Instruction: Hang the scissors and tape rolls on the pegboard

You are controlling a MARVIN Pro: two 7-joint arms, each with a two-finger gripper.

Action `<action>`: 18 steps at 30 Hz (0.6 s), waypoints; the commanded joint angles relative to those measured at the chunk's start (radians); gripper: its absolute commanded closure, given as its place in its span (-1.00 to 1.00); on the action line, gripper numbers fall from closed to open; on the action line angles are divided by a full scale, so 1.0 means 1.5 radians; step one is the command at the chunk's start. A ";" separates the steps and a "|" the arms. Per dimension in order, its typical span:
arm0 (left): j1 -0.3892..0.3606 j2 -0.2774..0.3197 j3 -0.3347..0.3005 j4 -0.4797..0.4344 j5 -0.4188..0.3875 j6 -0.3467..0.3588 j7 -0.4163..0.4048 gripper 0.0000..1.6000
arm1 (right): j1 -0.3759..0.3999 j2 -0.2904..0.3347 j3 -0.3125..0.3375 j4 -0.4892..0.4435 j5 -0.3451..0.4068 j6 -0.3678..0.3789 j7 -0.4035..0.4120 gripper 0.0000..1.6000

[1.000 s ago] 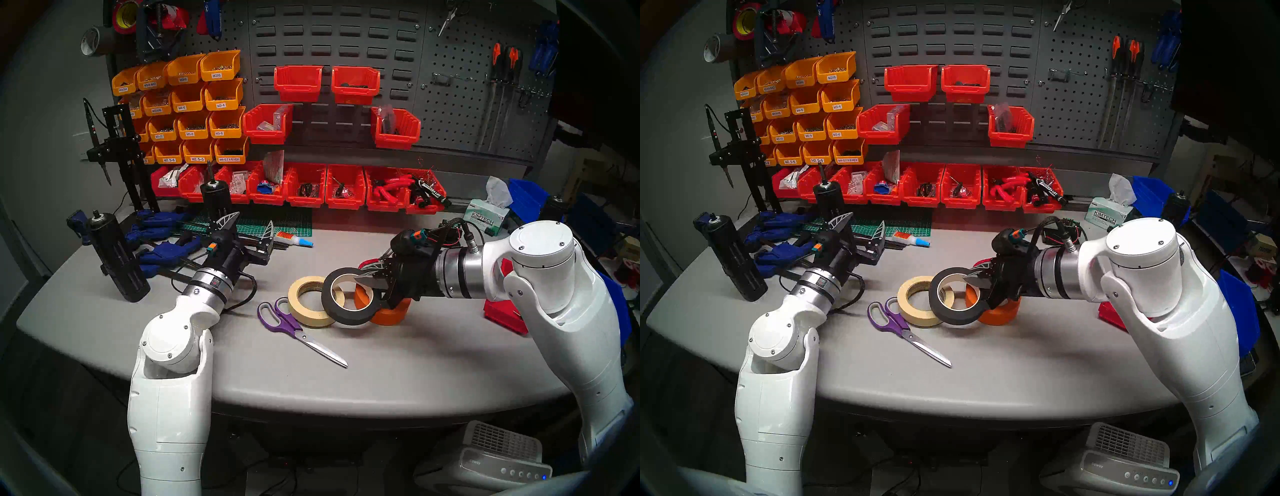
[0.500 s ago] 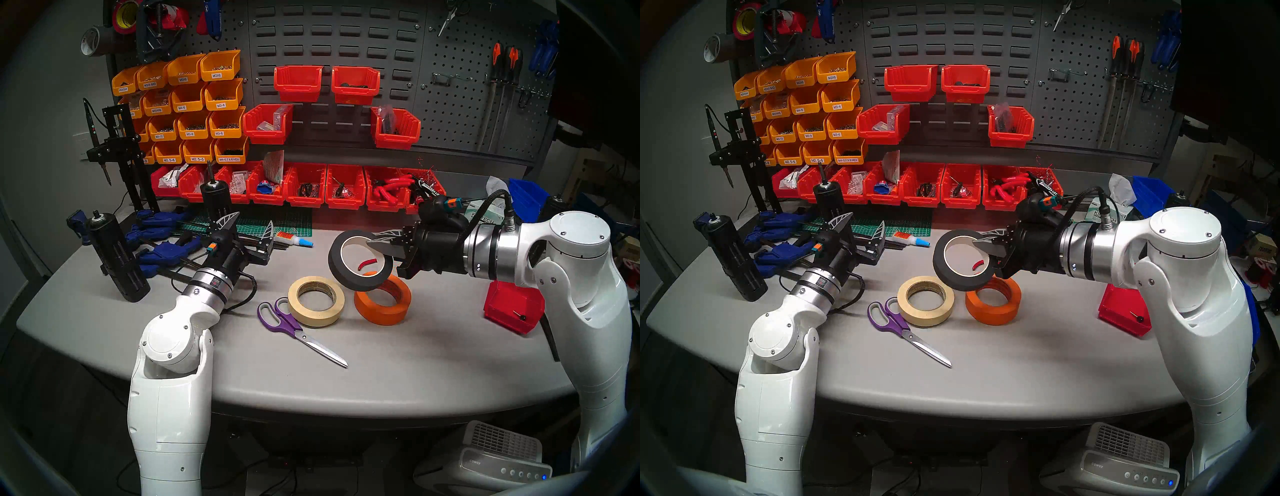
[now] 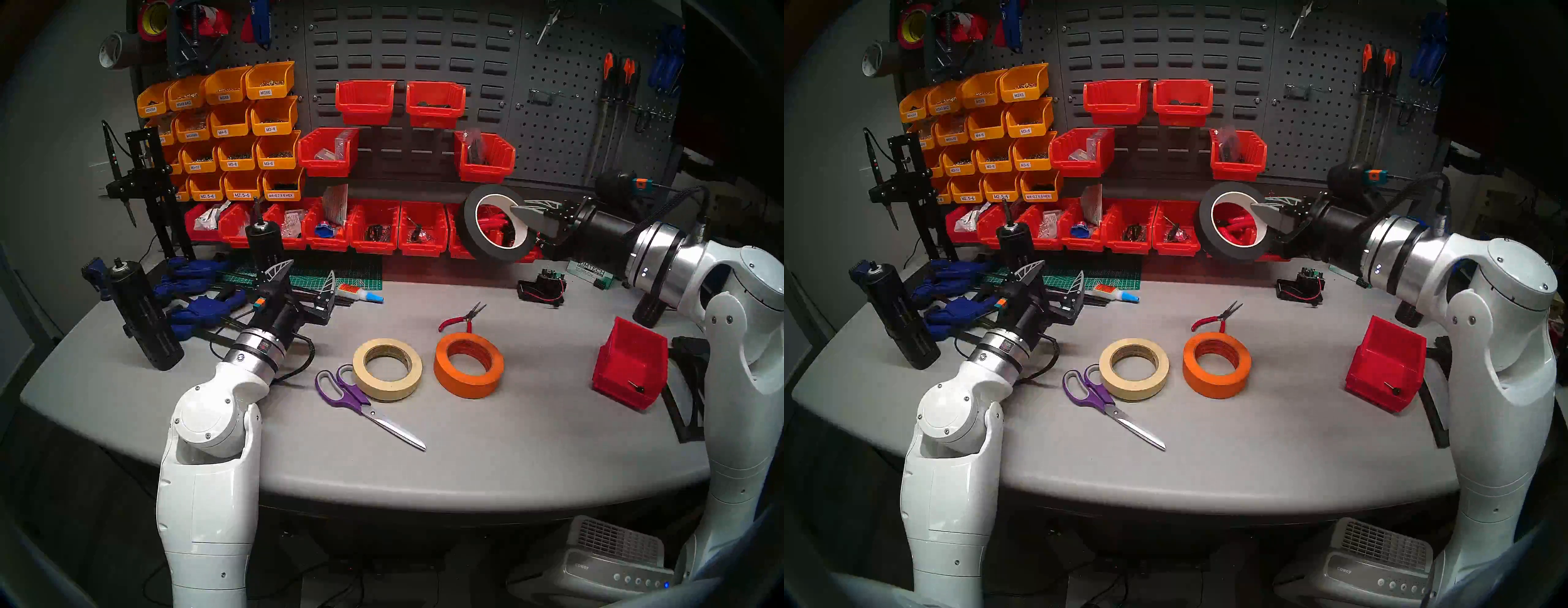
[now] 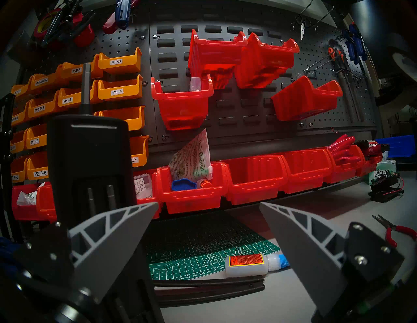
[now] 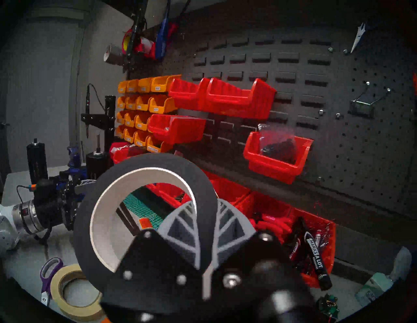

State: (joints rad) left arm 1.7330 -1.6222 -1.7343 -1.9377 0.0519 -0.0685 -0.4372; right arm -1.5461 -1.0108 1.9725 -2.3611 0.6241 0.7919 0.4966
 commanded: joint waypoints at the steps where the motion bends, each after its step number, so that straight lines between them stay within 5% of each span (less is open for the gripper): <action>1: 0.000 0.000 0.000 0.000 0.000 -0.003 0.000 -1.00 | 0.029 -0.065 0.027 -0.019 -0.005 -0.060 -0.048 1.00; 18: 0.000 0.000 0.000 0.000 0.000 -0.003 0.000 -1.00 | 0.078 -0.131 -0.019 0.019 -0.078 -0.210 -0.157 1.00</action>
State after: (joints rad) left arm 1.7330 -1.6223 -1.7343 -1.9378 0.0518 -0.0685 -0.4372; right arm -1.4966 -1.1640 1.9545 -2.3483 0.5336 0.5792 0.3089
